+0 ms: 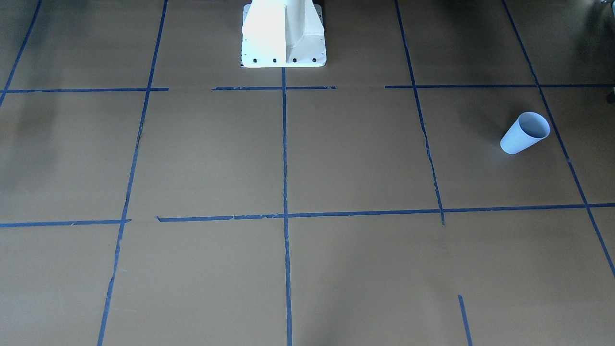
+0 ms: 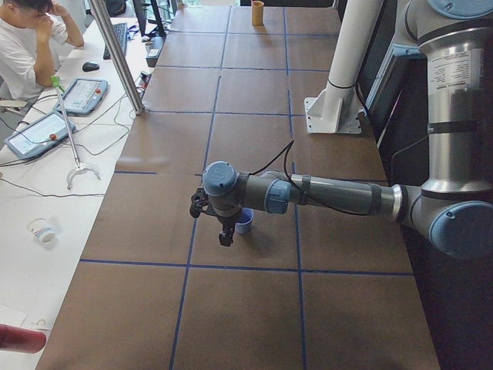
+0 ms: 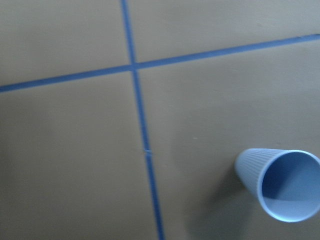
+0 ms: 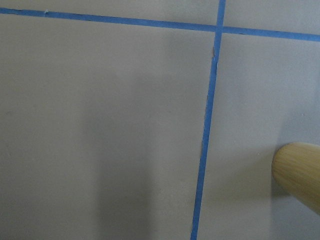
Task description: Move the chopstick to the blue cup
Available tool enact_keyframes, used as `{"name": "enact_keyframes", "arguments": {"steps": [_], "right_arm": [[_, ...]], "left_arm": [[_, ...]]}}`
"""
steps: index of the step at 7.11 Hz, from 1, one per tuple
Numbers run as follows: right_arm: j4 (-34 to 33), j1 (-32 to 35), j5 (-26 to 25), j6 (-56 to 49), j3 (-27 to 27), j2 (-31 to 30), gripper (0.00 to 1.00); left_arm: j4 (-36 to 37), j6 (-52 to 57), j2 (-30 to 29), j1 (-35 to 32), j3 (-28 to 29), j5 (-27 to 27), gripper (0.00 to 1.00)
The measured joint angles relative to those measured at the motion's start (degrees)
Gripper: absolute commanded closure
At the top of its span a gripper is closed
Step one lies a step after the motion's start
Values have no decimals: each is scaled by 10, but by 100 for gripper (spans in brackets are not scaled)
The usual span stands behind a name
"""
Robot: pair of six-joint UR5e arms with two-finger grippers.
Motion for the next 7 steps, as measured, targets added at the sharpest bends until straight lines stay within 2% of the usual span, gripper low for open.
{"name": "enact_keyframes", "arguments": {"steps": [2, 3, 4, 5, 6, 7], "right_arm": [[0, -1, 0, -3, 3, 9, 0], [-1, -1, -1, -3, 3, 12, 0], [-1, -1, -1, -1, 2, 13, 0], [-1, -1, 0, 1, 2, 13, 0], [-1, -1, 2, 2, 3, 13, 0], [-1, -1, 3, 2, 3, 13, 0]], "left_arm": [[-34, -66, -15, 74, 31, 9, 1], [-38, -80, -21, 95, 39, 12, 20], [-39, -85, -24, 106, 45, 13, 59], [-42, -87, -25, 110, 52, 14, 81], [-49, -87, -27, 114, 59, 14, 93], [-57, -89, -28, 118, 65, 14, 99]]}}
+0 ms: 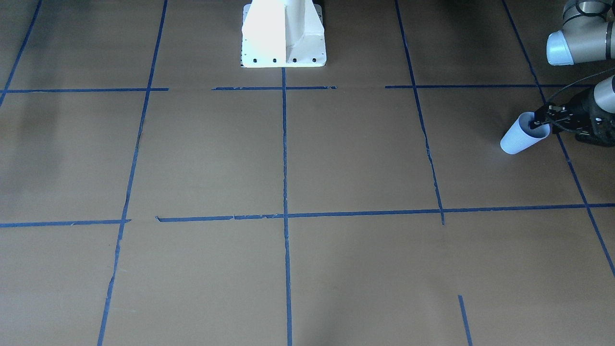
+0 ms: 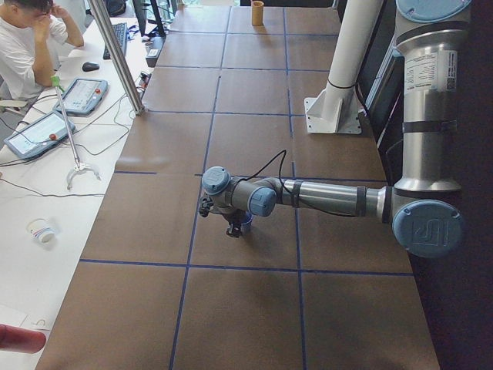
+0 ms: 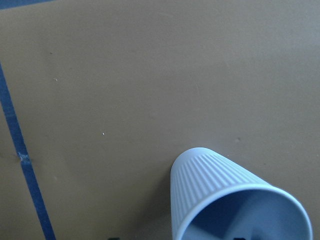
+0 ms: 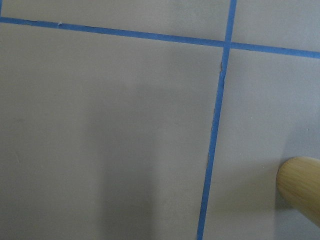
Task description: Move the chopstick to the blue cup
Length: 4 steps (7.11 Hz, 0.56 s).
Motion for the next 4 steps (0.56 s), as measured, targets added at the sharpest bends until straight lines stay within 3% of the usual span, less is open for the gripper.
{"name": "enact_keyframes", "arguments": {"steps": [2, 4], "right_arm": [[0, 0, 0, -1, 0, 0, 0], [0, 0, 1, -2, 0, 0, 0]], "left_arm": [[-14, -38, -3, 3, 1, -1, 100], [-48, -176, -22, 4, -34, -6, 100]]}}
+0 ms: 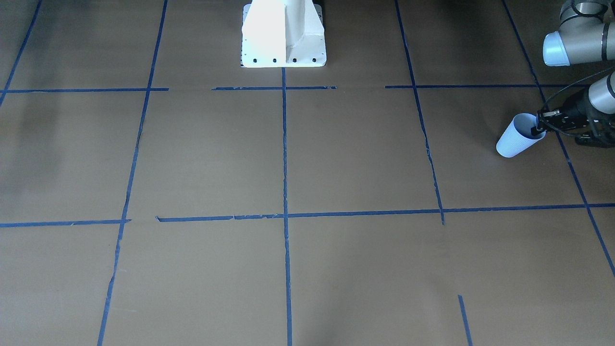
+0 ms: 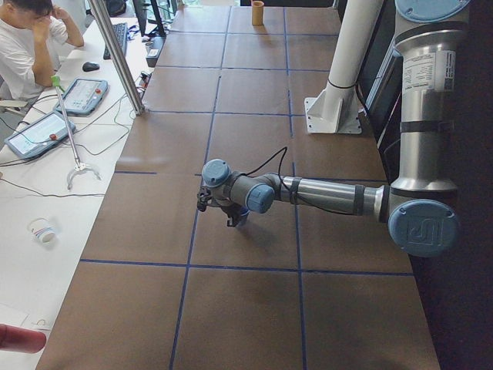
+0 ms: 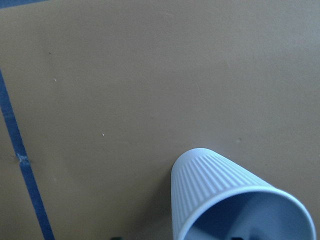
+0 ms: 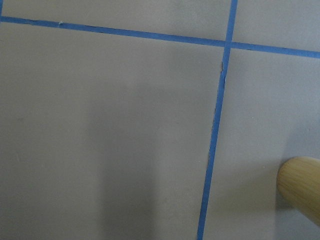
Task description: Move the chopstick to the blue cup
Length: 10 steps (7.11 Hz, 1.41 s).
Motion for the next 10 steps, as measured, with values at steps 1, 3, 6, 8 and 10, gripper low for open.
{"name": "enact_keyframes", "arguments": {"steps": [1, 3, 6, 8, 10], "right_arm": [[0, 0, 0, 0, 0, 0, 0], [0, 0, 0, 0, 1, 0, 0], [0, 0, 4, 1, 1, 0, 0], [0, 0, 7, 2, 1, -1, 0], [-1, -1, 18, 3, -1, -3, 0]], "left_arm": [[-10, -108, -36, 10, -37, 1, 100], [1, -336, -168, 115, -73, 43, 100], [97, -513, -390, 303, -19, 208, 100], [110, -536, -432, 340, 10, 240, 100], [110, -540, -443, 360, 27, 249, 95]]}}
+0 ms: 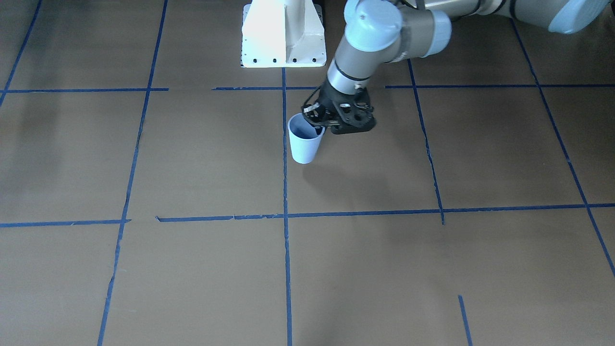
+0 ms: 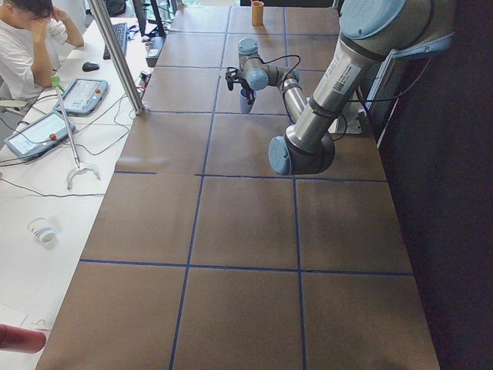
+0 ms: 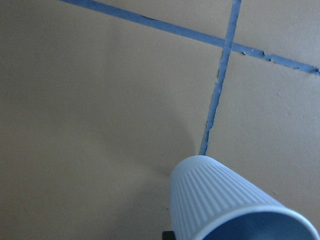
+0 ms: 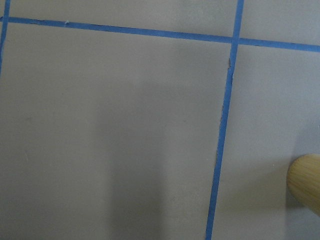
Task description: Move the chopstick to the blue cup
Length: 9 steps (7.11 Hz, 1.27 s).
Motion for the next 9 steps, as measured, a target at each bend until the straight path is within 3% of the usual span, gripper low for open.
{"name": "enact_keyframes", "arguments": {"steps": [2, 3, 4, 5, 6, 7, 9], "right_arm": [[0, -1, 7, -4, 0, 0, 0], [0, -3, 7, -8, 0, 0, 0], [1, -5, 7, -13, -1, 0, 0], [1, -6, 7, -15, -1, 0, 0], [1, -6, 7, -15, -1, 0, 0], [1, -7, 7, -16, -1, 0, 0], [1, -8, 6, -17, -2, -1, 1]], "left_arm": [[-1, 0, -4, 10, 11, 2, 88], [-2, 0, -4, 14, 12, 2, 79], [-3, -1, -4, 17, 13, 2, 52], [-3, -1, -3, 19, 14, 2, 41], [-5, -1, -2, 20, 15, 2, 10], [-12, -1, 1, 20, 17, 2, 0], [-37, -5, 6, 8, -8, 2, 0]]}}
